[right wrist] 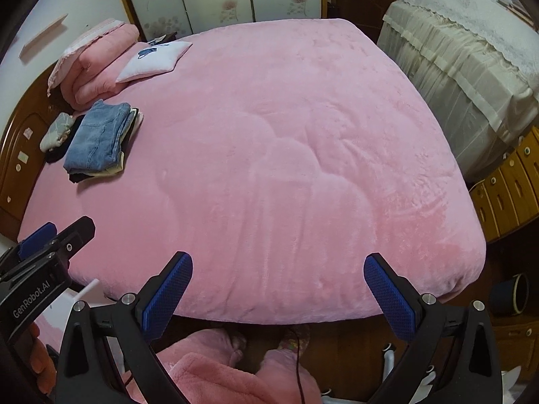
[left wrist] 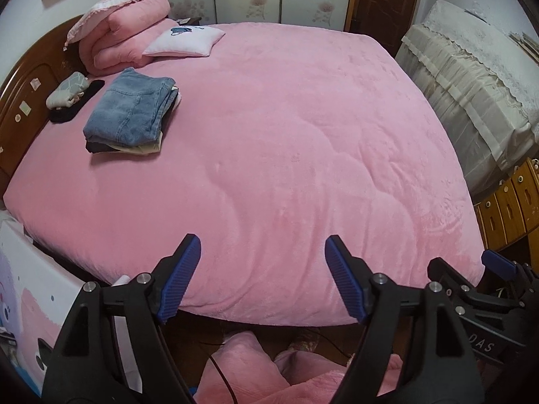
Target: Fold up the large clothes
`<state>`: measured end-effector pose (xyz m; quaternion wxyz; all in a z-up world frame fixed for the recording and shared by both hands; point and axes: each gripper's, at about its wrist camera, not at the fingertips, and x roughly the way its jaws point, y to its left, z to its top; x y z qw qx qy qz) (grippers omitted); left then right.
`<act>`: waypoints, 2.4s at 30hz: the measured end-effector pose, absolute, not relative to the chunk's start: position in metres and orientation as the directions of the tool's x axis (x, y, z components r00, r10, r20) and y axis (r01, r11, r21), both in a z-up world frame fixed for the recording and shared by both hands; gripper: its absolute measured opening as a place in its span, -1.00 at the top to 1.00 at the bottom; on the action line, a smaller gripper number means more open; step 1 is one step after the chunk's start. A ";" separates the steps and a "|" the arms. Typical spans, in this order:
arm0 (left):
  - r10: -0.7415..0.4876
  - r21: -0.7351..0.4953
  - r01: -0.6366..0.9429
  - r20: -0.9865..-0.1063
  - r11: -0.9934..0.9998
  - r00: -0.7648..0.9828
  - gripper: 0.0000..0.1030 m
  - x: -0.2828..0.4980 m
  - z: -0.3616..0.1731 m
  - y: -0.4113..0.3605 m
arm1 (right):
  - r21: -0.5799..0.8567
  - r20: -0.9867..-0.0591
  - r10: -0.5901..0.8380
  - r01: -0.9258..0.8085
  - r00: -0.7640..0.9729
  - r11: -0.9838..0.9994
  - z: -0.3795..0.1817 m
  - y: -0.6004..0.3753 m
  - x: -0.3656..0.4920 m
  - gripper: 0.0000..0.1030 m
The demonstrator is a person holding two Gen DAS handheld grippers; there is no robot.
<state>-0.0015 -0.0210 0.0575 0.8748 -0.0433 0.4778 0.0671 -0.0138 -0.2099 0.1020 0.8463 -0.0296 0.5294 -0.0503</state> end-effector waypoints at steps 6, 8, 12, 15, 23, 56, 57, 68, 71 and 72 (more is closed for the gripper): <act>0.084 -0.011 -0.174 -0.846 0.985 0.526 -0.57 -0.010 0.054 -0.021 | -0.098 -0.900 -0.096 0.016 0.425 0.995 0.106 -0.208 -0.013 -0.99; 0.088 -0.009 -0.180 -0.849 0.984 0.522 -0.58 -0.011 0.053 -0.022 | -0.099 -0.901 -0.089 -0.002 0.424 0.995 0.103 -0.206 -0.013 -0.99; 0.098 0.001 -0.183 -0.849 0.983 0.519 -0.68 -0.013 0.053 -0.025 | -0.102 -0.899 -0.078 -0.032 0.431 0.994 0.104 -0.201 -0.013 -0.99; 0.106 0.009 -0.187 -0.850 0.982 0.516 -0.85 -0.013 0.052 -0.025 | -0.104 -0.893 -0.072 -0.047 0.444 0.994 0.107 -0.199 -0.013 -0.99; 0.092 -0.013 -0.206 -0.868 0.978 0.488 -0.98 -0.012 0.042 -0.025 | -0.121 -0.890 -0.086 -0.050 0.449 0.991 0.108 -0.198 -0.011 -1.00; 0.123 0.032 -0.189 -0.863 0.981 0.490 -0.98 0.017 0.042 -0.042 | -0.127 -0.894 -0.100 -0.032 0.437 0.991 0.101 -0.208 0.015 -1.00; 0.124 0.034 -0.189 -0.862 0.981 0.491 -0.98 0.019 0.042 -0.043 | -0.130 -0.892 -0.104 -0.030 0.440 0.991 0.101 -0.207 0.013 -1.00; 0.123 0.035 -0.184 -0.863 0.982 0.490 -0.98 0.028 0.041 -0.040 | -0.135 -0.894 -0.104 -0.041 0.435 0.990 0.096 -0.217 0.039 -1.00; 0.124 0.036 -0.184 -0.862 0.982 0.491 -0.98 0.028 0.041 -0.040 | -0.132 -0.895 -0.102 -0.041 0.434 0.990 0.095 -0.216 0.041 -1.00; 0.124 0.037 -0.184 -0.862 0.982 0.491 -0.98 0.028 0.041 -0.040 | -0.133 -0.894 -0.103 -0.039 0.435 0.990 0.095 -0.216 0.039 -1.00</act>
